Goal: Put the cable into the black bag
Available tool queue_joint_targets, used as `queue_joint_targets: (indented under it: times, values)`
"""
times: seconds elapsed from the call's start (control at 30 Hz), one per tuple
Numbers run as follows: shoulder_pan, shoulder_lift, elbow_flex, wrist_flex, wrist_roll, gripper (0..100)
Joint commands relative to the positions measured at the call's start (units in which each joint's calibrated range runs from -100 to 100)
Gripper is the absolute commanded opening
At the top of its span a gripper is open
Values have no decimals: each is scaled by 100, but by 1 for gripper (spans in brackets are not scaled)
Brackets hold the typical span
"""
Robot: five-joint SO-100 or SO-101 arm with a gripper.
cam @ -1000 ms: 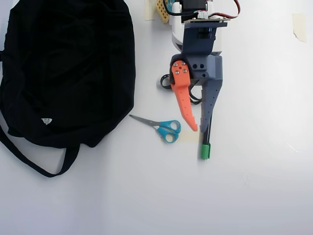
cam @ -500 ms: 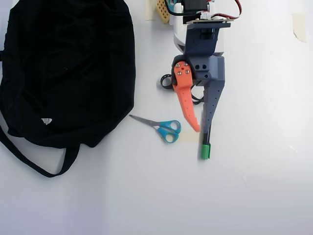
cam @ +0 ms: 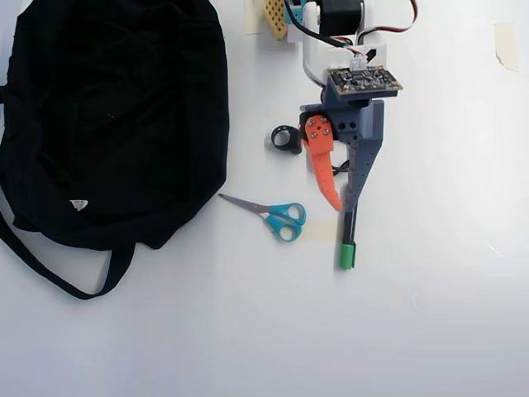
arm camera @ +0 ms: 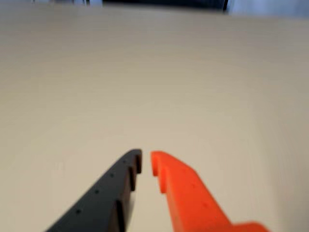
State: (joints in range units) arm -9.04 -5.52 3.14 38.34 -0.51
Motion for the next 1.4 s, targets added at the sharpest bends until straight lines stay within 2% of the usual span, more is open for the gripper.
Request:
queue_joint_targets:
  times: [0.0, 0.13, 0.43, 1.3, 1.37]
  values:
    - [-136, -245, -593, 1239, 9, 3]
    - [-173, -245, -818, 2385, 25, 3]
    - [-203, -245, -827, 4047, -12, 3]
    - [-966, -128, -719, 5623, 46, 3]
    - [-981, -128, -494, 5649, 203, 3]
